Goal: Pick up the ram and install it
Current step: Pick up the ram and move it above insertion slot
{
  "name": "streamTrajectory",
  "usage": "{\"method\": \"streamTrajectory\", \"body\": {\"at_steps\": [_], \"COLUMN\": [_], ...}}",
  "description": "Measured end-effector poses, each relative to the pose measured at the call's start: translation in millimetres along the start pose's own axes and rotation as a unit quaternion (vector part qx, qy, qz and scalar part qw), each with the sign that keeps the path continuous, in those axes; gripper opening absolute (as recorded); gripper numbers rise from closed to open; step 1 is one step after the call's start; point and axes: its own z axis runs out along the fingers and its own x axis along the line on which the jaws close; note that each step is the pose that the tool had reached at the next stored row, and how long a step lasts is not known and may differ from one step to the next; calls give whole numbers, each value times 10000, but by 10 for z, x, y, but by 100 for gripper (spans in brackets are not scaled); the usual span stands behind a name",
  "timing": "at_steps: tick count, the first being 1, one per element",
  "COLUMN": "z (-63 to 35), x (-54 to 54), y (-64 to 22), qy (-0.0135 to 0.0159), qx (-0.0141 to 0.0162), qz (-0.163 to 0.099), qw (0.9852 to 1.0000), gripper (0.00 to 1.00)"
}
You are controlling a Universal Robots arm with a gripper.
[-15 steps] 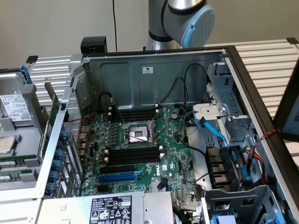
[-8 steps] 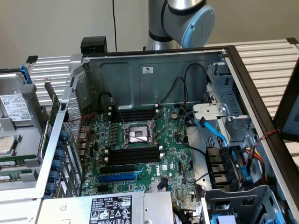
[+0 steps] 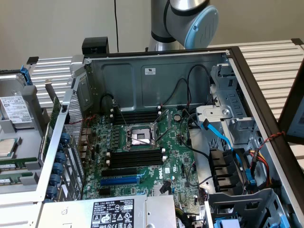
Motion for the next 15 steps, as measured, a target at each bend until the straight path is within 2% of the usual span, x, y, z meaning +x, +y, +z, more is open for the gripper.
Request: {"method": "streamTrajectory", "body": {"at_steps": [15], "z": [272], "x": [1], "y": [24], "qy": [0], "qx": [0], "qz": [-23], "qw": [10000], "gripper": [36]}}
